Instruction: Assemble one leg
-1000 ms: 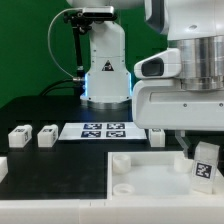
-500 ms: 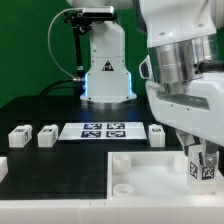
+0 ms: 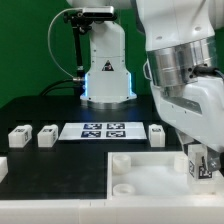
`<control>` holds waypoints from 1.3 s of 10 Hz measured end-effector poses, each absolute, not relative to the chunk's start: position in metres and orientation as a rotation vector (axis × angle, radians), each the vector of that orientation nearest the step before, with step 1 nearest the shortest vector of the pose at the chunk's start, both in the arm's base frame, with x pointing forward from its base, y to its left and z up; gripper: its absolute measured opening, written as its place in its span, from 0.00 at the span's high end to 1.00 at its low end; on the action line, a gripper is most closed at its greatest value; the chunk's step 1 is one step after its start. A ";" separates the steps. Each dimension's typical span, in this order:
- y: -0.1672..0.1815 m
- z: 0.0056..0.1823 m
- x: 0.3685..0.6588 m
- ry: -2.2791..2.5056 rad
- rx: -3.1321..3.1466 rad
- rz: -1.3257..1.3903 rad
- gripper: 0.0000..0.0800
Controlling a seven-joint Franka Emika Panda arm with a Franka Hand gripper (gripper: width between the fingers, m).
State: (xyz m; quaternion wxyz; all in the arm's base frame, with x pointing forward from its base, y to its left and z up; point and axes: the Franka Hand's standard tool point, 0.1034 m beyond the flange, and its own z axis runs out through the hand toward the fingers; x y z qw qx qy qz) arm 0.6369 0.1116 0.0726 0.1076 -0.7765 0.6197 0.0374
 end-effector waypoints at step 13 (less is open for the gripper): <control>0.113 0.074 0.637 0.207 -3.033 -0.002 0.47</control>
Offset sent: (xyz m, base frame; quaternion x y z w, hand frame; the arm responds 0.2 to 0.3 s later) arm 0.0000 0.0000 0.0000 0.0000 0.0000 -0.2667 0.9638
